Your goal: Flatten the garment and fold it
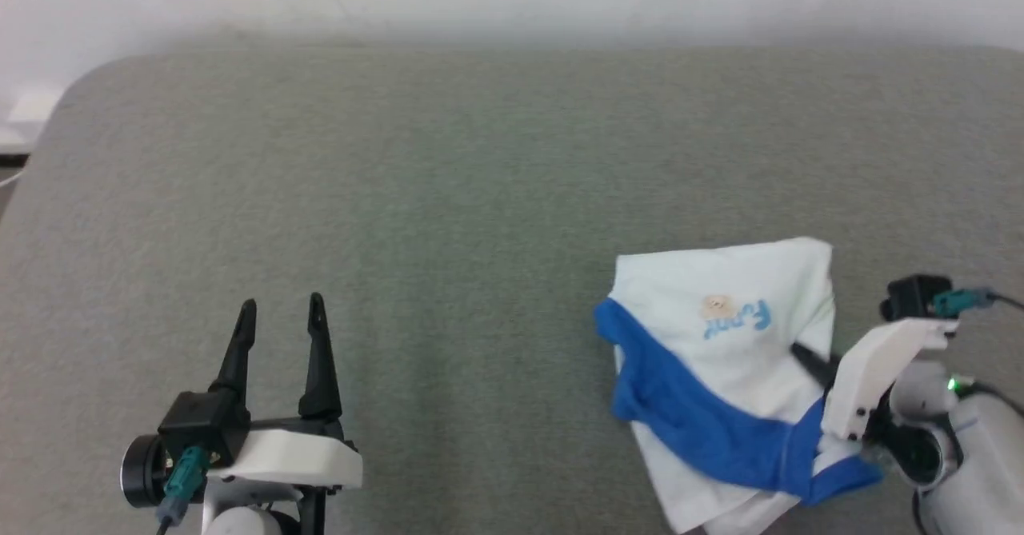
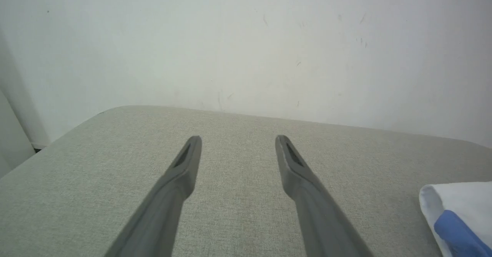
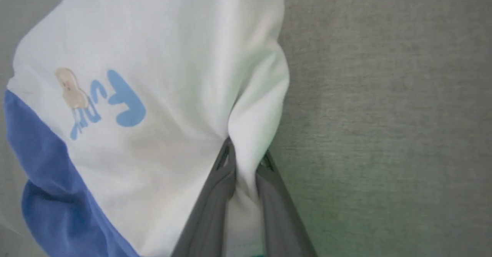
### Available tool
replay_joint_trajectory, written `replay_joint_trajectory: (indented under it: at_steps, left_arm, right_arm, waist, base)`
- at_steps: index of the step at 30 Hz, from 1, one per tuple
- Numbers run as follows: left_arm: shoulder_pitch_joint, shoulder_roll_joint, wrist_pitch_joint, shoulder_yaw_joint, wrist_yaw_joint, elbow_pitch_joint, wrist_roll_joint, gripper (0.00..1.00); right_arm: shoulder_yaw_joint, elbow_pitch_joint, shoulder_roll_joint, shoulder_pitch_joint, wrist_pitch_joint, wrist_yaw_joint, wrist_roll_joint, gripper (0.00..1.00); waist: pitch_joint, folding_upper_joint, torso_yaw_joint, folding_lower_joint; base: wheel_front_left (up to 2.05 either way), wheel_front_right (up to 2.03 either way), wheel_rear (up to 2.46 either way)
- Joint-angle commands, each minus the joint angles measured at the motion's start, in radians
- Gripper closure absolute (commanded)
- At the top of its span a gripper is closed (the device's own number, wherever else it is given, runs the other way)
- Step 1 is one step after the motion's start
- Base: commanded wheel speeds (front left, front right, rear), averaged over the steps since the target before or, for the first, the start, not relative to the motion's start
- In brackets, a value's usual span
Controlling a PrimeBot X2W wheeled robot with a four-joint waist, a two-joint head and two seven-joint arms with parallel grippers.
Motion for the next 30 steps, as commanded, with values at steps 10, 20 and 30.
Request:
replay_joint_trajectory:
  at_steps: [10, 20, 30]
  left_arm:
    - [-0.057, 0.001, -0.005, -0.028, -0.004, -0.080, 0.037, 0.00]
    - [-0.226, 0.061, -0.005, -0.107, -0.071, -0.078, 0.133, 0.00]
    - [-0.355, 0.089, 0.012, -0.162, -0.094, -0.105, 0.176, 0.00]
  right_arm:
    - [0.053, 0.100, -0.037, -0.223, -0.013, -0.002, -0.233, 1.00]
    - [0.086, 0.320, -0.069, -0.429, -0.144, -0.002, -0.317, 1.00]
    - [-0.049, 0.538, -0.131, -0.600, -0.411, -0.002, -0.364, 1.00]
  waist:
    - [0.142, 0.0000, -0.332, 0.0000]
    - [0.383, 0.0000, -0.494, 0.0000]
    - [0.510, 0.0000, -0.483, 0.0000]
  base:
    - [0.00, 0.00, 0.00]
    - [0.00, 0.00, 0.00]
    - [0.00, 0.00, 0.00]
